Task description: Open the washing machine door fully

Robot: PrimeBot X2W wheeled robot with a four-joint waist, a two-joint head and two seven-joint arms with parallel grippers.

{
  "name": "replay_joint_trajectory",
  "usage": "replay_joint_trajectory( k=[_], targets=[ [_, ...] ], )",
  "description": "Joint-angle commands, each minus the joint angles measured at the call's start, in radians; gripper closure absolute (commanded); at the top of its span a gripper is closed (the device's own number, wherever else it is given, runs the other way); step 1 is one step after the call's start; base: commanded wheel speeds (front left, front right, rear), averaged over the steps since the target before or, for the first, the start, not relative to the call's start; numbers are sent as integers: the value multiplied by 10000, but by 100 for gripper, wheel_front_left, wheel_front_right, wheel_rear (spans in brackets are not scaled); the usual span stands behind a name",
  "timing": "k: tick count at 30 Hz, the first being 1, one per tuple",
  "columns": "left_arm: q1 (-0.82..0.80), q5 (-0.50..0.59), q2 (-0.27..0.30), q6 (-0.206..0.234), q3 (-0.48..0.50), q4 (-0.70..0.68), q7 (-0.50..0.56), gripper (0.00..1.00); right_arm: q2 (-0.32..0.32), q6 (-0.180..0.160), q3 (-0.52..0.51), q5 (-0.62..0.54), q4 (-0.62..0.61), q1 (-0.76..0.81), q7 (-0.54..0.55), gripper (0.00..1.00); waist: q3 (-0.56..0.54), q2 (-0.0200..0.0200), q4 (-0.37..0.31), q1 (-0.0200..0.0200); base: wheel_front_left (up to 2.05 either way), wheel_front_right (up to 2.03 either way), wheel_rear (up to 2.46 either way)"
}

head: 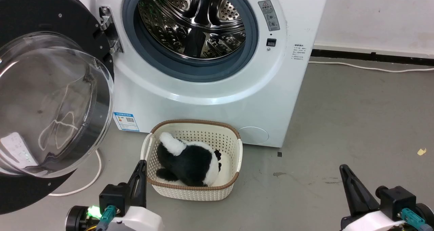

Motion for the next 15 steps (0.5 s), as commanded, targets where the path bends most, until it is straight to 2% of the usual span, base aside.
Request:
replay_joint_trajectory(
  k=[1,15],
  targets=[
    [24,66,-59,-43,76,-103,70,100,21,5,43,-66,-91,-183,78,100,-1,0,-7,0,0,0,0],
    [29,159,-92,-83,277,-336,397,100,25,6,162,-179,-195,-283,406,100,-4,0,-87,0,0,0,0]
  ],
)
